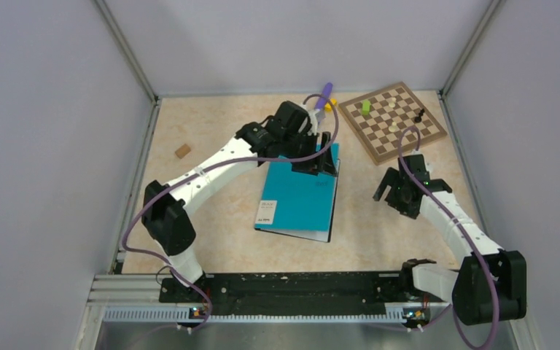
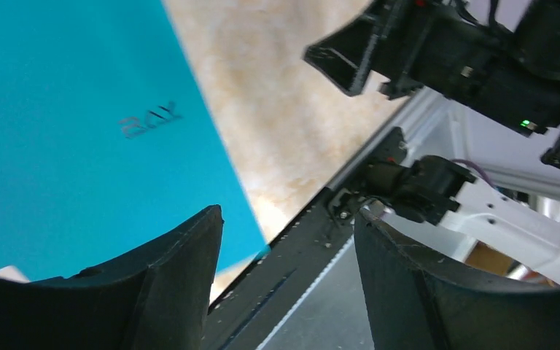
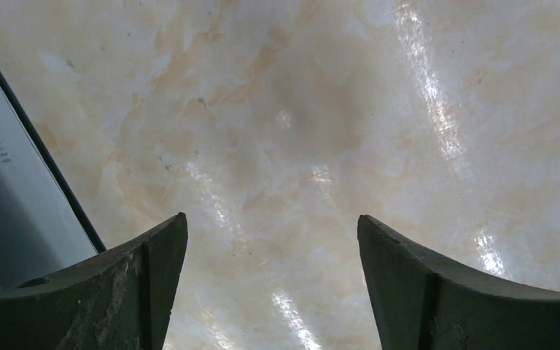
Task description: Put the files into the folder
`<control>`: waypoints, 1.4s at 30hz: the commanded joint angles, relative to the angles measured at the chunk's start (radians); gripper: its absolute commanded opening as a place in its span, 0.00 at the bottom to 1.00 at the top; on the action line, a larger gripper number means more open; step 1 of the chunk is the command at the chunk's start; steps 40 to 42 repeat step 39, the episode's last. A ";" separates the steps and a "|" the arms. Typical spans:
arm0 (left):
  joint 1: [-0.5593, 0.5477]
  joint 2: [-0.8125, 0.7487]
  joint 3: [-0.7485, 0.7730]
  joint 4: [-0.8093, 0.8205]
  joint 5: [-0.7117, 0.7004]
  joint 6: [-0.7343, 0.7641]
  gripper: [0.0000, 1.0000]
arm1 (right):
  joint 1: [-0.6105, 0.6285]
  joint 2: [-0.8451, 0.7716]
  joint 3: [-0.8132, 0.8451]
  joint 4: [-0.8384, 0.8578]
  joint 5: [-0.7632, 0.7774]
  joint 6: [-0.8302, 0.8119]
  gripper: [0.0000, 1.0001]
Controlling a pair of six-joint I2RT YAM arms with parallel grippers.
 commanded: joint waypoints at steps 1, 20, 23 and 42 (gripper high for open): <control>-0.032 0.062 -0.045 0.219 0.154 -0.078 0.71 | -0.012 -0.038 0.087 -0.042 0.067 -0.038 0.85; 0.213 -0.114 -0.114 -0.063 -0.142 0.110 0.73 | -0.012 -0.067 0.198 -0.068 -0.026 -0.135 0.93; 0.285 -0.201 -0.147 -0.124 -0.255 0.128 0.76 | -0.012 -0.056 0.268 -0.086 0.008 -0.168 0.93; 0.552 -0.416 -0.319 -0.093 -0.287 0.122 0.80 | -0.013 -0.074 0.377 -0.089 0.097 -0.232 0.94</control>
